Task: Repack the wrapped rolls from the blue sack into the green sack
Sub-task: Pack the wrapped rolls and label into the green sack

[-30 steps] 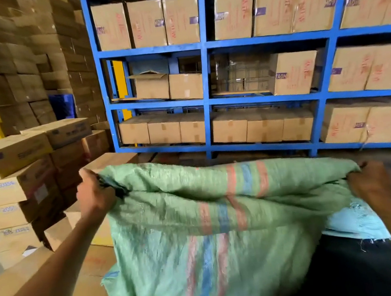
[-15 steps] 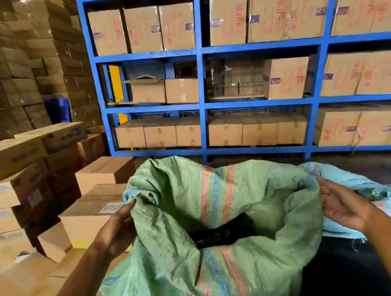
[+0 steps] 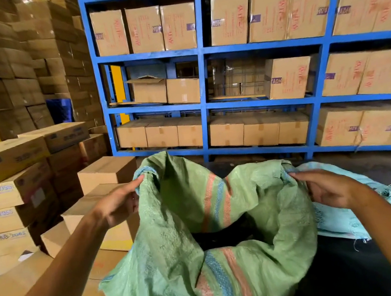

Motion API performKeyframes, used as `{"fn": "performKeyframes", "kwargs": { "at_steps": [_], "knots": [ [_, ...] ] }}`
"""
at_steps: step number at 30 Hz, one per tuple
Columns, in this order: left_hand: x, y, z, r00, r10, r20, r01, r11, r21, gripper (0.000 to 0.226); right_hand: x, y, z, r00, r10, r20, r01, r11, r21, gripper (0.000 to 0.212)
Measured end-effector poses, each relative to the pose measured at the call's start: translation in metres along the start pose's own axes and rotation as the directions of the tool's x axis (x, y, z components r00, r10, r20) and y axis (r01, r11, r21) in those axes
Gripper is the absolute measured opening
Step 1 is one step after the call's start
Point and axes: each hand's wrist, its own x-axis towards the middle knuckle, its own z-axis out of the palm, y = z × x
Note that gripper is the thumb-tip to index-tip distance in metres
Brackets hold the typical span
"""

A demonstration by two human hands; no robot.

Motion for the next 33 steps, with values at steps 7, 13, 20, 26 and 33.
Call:
{"fn": "performKeyframes", "kwargs": {
  "at_steps": [7,13,20,26,33],
  "knots": [
    [0.001,0.040,0.014,0.900,0.341,-0.271,-0.134,0.809,0.572,0.019,0.011,-0.034,0.001,0.951,-0.025,-0.309,-0.108,0.908,-0.405,0.013],
    [-0.010,0.052,-0.023,0.570,0.583,-0.579,0.368,0.449,0.814,0.038,0.002,-0.046,-0.075,0.494,-0.499,-0.712,-0.251,0.702,-0.667,0.040],
    [0.000,0.056,-0.006,0.977,0.081,-0.199,0.003,0.921,0.390,0.040,0.004,-0.045,-0.049,0.849,-0.123,-0.514,0.008,0.976,-0.220,0.020],
    [0.000,0.055,0.006,0.997,0.073,-0.013,-0.068,0.972,0.224,0.024,-0.002,-0.041,-0.032,0.977,-0.029,-0.210,0.043,0.997,0.063,0.047],
    [0.011,0.060,0.009,0.716,0.504,-0.483,0.027,0.671,0.741,0.037,0.008,-0.061,-0.037,0.726,-0.293,-0.623,-0.032,0.889,-0.456,0.028]
  ]
}}
